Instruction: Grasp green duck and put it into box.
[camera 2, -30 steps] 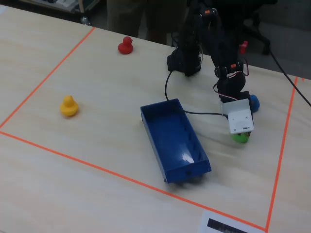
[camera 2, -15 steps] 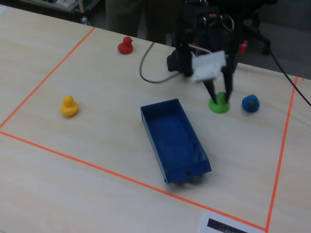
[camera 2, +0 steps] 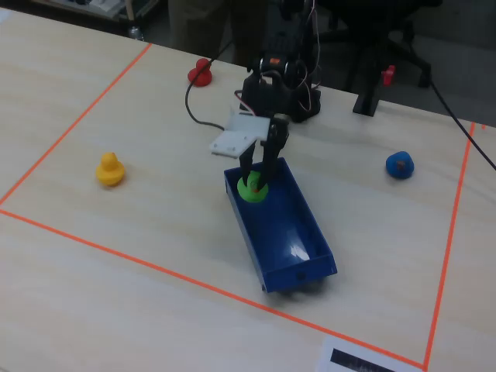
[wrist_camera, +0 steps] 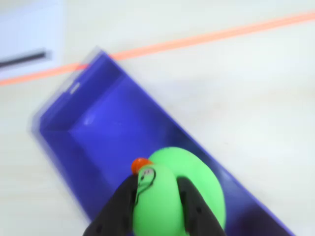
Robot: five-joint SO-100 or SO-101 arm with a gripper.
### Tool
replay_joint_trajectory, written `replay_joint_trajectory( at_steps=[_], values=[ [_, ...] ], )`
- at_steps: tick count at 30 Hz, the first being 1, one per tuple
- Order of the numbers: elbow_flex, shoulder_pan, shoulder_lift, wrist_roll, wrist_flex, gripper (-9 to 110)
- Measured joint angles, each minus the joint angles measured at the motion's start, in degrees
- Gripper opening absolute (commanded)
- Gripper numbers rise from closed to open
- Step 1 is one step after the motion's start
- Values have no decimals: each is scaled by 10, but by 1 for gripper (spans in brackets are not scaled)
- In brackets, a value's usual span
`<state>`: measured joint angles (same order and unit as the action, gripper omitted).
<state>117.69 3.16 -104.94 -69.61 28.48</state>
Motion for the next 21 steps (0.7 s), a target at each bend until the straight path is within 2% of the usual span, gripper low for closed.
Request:
replay_joint_trajectory(
  at_steps=[6, 9, 14, 18, 20, 21],
  values=[
    [118, -1, -33, -10, -38, 1],
    [129, -2, -53, -3, -28, 20],
    [129, 33, -93, 29, 18, 34],
    [112, 40, -119, 52, 49, 30],
    [91, 37, -134, 62, 71, 22],
    [79, 36, -143, 66, 85, 14]
  ],
)
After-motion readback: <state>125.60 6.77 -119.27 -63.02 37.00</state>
